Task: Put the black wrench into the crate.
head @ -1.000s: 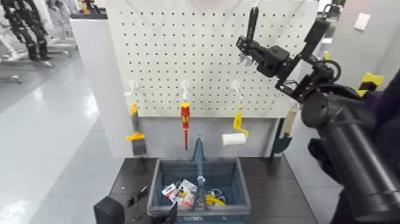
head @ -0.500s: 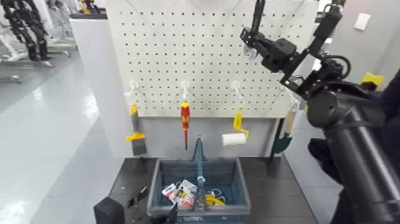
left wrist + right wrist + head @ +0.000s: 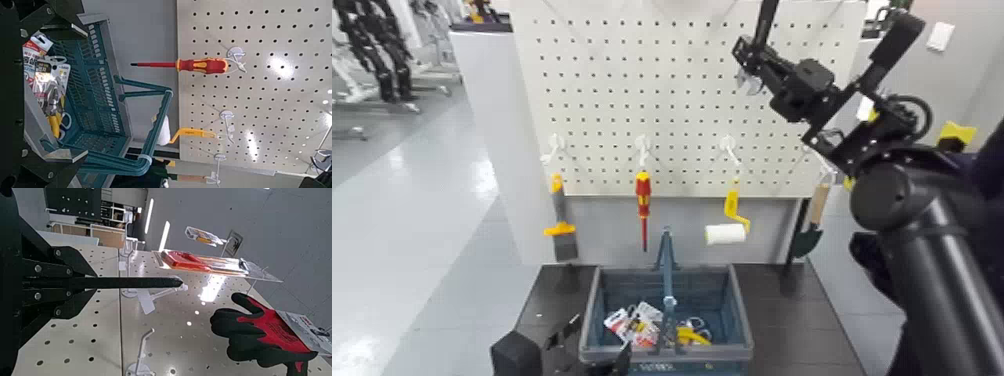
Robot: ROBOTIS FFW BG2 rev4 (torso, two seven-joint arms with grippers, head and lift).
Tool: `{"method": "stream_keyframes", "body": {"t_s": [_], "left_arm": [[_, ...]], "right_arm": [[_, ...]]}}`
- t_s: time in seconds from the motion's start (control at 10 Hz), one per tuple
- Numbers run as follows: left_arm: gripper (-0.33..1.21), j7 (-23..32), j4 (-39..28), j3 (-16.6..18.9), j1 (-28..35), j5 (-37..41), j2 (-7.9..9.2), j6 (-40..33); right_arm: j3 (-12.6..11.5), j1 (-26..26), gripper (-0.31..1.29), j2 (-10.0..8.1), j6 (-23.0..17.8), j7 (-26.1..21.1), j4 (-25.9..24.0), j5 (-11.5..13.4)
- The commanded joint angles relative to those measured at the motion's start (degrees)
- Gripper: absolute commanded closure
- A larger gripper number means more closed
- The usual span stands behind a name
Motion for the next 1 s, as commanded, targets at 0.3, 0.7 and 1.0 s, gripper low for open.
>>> {"method": "stream_keyframes", "body": {"t_s": [0.3, 0.7, 1.0], "left_arm": [[0.24, 0.26, 0.0, 0.26, 0.09, 0.09, -0.09, 0.13], [0.24, 0.17, 0.0, 0.44, 0.26, 0.09, 0.0, -0.04], [0.24, 0.17, -0.09, 0.35, 0.35, 0.09, 0.09, -0.13]], "right_arm": [[0.0, 11.56, 1.09, 2.7, 4.08, -2.85, -7.2, -0.55], [-0.18, 21.41, 1.09, 2.17, 8.48, -4.52, -8.79, -1.87], [-0.18, 26.06, 1.09, 2.26, 9.18, -4.6, -5.8, -1.87]]}}
